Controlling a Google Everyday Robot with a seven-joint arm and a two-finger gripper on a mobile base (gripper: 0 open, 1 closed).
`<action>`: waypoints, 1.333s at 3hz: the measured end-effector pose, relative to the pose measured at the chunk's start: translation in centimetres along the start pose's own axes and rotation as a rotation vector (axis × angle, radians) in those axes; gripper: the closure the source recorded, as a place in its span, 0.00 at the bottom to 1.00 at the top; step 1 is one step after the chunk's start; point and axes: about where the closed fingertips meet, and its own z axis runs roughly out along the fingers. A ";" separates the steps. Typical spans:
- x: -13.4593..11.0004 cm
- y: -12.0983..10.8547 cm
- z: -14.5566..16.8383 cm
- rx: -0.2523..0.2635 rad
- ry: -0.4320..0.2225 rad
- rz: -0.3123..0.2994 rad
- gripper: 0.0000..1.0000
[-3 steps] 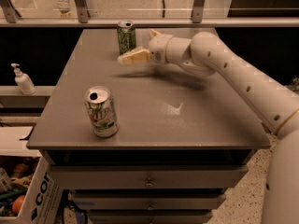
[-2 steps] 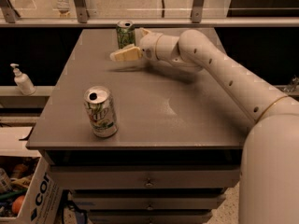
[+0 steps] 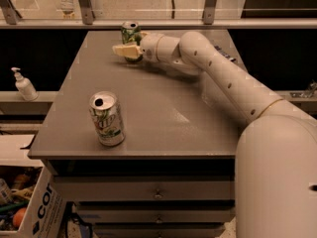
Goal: Knock green can over
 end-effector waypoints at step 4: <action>-4.0 2.6 -8.2 -0.187 0.048 -0.099 1.00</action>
Offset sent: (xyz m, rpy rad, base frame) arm -0.0574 -0.0543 0.0328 0.0367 0.0106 0.0959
